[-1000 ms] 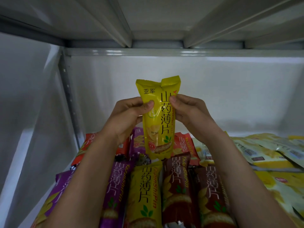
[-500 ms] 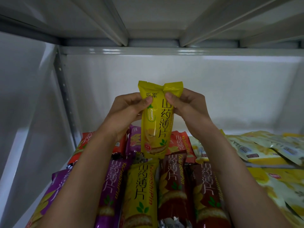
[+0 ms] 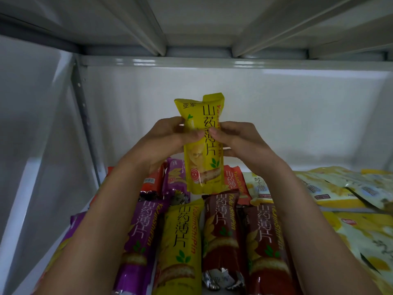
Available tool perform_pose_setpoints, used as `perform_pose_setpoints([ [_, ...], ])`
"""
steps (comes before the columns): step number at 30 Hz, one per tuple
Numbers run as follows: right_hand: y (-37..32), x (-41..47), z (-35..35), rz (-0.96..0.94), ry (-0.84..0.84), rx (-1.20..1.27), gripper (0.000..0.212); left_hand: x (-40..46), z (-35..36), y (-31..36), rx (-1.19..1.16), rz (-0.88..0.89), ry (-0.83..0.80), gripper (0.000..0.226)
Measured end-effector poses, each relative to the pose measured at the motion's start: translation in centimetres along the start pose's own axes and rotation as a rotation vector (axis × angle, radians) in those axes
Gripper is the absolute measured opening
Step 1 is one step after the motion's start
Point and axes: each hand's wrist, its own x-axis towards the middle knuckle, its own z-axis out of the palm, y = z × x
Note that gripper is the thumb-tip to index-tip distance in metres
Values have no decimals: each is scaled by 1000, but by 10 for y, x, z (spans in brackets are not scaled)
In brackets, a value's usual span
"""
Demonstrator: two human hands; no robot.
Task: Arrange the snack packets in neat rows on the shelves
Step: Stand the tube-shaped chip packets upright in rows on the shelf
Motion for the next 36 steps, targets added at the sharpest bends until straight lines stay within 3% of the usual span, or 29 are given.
perform_pose_setpoints([
  [3, 5, 6, 1, 85, -12, 10, 28, 16, -4, -7, 92, -95, 6, 48],
  [6, 14, 20, 1, 145, 5, 13, 31, 36, 3, -18, 194, -200, 100, 101],
  [7, 18, 26, 1, 172, 16, 16, 32, 42, 10, -24, 228, -213, 128, 105],
  [11, 56, 41, 4, 325, 103, -39, 53, 56, 38, -64, 364, -188, 102, 94],
  [14, 94, 53, 5, 348, 173, -199, 52, 68, 47, -88, 585, -194, 105, 76],
  [17, 106, 54, 11, 374, 189, -165, 40, 77, 50, -95, 718, -237, 117, 61],
  [20, 113, 51, 16, 396, 78, -198, 27, 76, 47, -99, 841, -276, 66, 63],
  [30, 122, 47, 22, 419, -100, -491, 25, 65, 53, -114, 1418, -304, -53, 53],
  [36, 124, 48, 9, 343, -86, -601, 22, 64, 53, -107, 1488, -329, -90, 37],
])
